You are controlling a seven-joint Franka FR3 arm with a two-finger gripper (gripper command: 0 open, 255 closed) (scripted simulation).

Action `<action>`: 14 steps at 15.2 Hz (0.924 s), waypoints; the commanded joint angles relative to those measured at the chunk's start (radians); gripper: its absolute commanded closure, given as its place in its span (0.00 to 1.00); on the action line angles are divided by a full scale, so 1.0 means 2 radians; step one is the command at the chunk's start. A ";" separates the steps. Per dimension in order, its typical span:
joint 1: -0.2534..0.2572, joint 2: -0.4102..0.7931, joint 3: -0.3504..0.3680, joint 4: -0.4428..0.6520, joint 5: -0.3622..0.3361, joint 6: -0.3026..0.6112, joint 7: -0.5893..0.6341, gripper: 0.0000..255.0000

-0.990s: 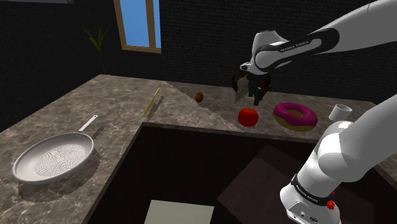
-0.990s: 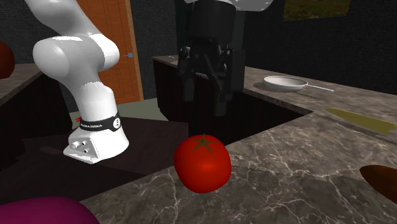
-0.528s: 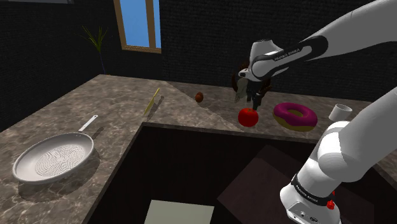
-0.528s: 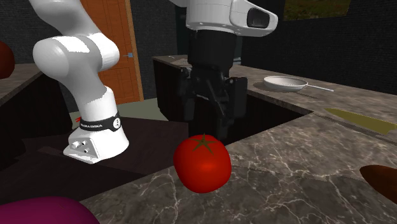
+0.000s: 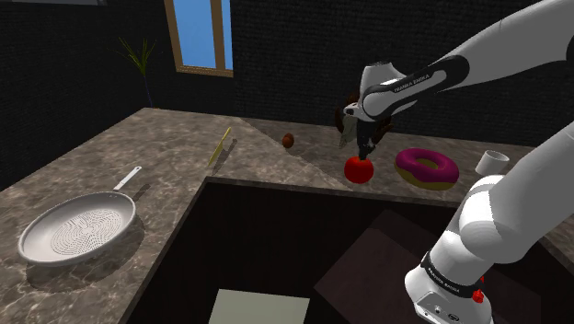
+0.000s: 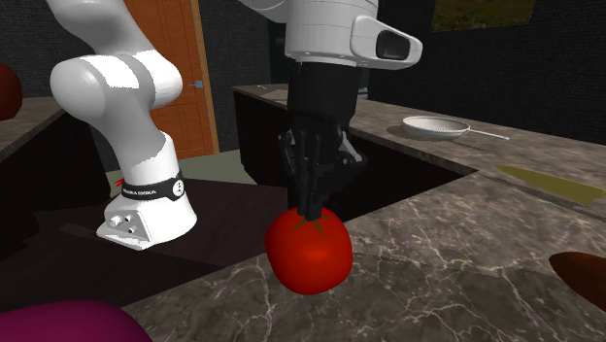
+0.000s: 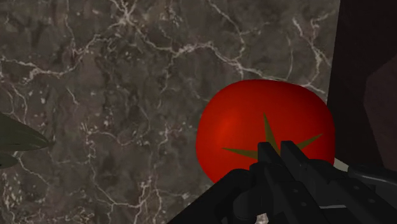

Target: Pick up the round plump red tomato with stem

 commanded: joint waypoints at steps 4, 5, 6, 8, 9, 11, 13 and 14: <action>0.000 0.000 0.000 0.000 0.000 0.000 0.000 1.00; 0.000 0.000 0.000 0.000 0.000 0.000 0.000 1.00; 0.000 -0.005 0.001 0.003 0.000 -0.008 -0.001 1.00; 0.000 -0.013 0.003 0.010 0.000 -0.023 -0.002 1.00; 0.000 -0.017 0.004 0.014 0.000 -0.031 -0.002 1.00; 0.000 -0.024 0.006 0.022 0.001 -0.046 -0.003 1.00; 0.000 -0.030 0.009 0.031 0.002 -0.061 -0.004 1.00; 0.000 -0.033 0.010 0.035 0.002 -0.068 -0.005 1.00</action>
